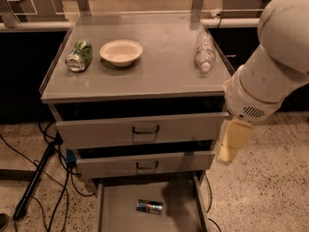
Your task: Pick redbull can from bottom drawer and place on counter
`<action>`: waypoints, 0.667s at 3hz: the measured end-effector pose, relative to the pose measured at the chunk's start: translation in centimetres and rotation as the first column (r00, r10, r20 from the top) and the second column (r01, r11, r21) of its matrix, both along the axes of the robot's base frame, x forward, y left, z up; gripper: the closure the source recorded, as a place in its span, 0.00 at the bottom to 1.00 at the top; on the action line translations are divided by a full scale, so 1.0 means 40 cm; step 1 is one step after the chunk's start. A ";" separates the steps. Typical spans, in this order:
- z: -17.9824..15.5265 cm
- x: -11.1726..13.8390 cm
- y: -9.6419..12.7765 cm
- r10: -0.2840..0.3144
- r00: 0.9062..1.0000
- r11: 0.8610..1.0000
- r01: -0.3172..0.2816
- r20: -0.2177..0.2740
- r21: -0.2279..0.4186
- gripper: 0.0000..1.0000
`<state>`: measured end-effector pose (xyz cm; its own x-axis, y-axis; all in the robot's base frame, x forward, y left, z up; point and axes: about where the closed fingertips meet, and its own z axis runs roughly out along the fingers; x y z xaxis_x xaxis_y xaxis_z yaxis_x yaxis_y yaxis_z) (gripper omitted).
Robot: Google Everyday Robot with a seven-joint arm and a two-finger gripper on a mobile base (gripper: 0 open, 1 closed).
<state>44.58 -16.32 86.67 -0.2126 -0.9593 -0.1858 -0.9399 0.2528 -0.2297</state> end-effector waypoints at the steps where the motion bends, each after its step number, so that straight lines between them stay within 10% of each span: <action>1: -0.106 -0.001 0.068 0.039 0.999 0.999 -0.039 -0.019 0.020 0.00; 2: -0.106 -0.001 0.068 0.039 0.999 0.999 -0.039 -0.019 0.020 0.00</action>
Offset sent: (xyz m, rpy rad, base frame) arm 0.0001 0.0404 -0.0652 0.0333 0.0459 0.0619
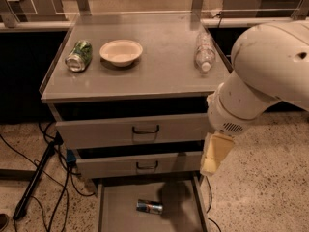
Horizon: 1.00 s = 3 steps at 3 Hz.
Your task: Pick redbull can from bottom drawer and place on counter
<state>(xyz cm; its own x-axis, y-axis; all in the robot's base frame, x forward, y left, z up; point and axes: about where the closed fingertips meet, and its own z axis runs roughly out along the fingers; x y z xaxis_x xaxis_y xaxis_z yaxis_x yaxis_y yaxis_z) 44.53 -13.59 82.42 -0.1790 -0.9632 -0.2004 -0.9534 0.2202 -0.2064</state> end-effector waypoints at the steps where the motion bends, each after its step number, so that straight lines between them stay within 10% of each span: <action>1: -0.032 -0.015 0.011 0.002 1.000 1.000 -0.001 -0.021 0.021 0.00; 3: -0.254 -0.021 0.101 -0.024 0.993 1.000 0.026 -0.118 0.013 0.00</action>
Offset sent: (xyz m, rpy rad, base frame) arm -0.0115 0.0343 -0.0929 0.0283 0.1126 -0.0211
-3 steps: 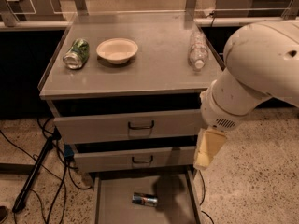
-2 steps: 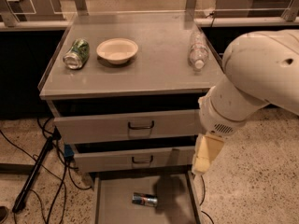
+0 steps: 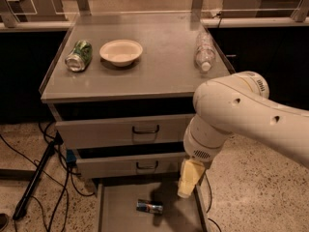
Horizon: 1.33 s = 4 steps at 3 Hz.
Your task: Pick redbull can from bottom drawer and place on counter
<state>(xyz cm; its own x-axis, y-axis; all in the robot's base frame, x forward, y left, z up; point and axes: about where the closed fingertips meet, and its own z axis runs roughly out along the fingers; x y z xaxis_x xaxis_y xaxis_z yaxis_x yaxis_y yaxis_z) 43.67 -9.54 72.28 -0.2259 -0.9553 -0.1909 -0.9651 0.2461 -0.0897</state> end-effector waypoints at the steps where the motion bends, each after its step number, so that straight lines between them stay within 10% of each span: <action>1: -0.002 -0.002 0.001 0.001 1.000 1.000 -0.001 -0.003 0.001 0.00; 4: -0.123 -0.004 0.083 0.072 0.997 0.997 -0.071 -0.024 0.037 0.00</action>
Offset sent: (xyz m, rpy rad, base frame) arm -0.0078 0.0207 -0.0430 0.0497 0.0480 0.0421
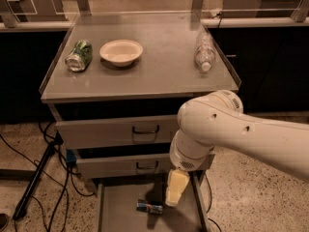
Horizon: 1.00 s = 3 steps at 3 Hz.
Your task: Pick redbull can from bottom drawer and place on counter
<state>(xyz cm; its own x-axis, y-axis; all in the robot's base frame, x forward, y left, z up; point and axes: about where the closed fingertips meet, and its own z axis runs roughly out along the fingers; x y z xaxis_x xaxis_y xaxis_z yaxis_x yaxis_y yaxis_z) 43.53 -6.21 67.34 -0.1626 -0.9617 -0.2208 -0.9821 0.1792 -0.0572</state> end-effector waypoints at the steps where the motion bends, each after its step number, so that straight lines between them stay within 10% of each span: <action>1: -0.056 -0.013 0.030 0.010 1.000 1.000 -0.010 -0.026 0.017 0.00; 3: -0.196 -0.013 0.095 0.036 0.997 0.999 -0.033 -0.073 0.037 0.00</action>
Offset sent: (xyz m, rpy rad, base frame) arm -0.0043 0.0471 -0.0922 0.0398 0.0761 0.0463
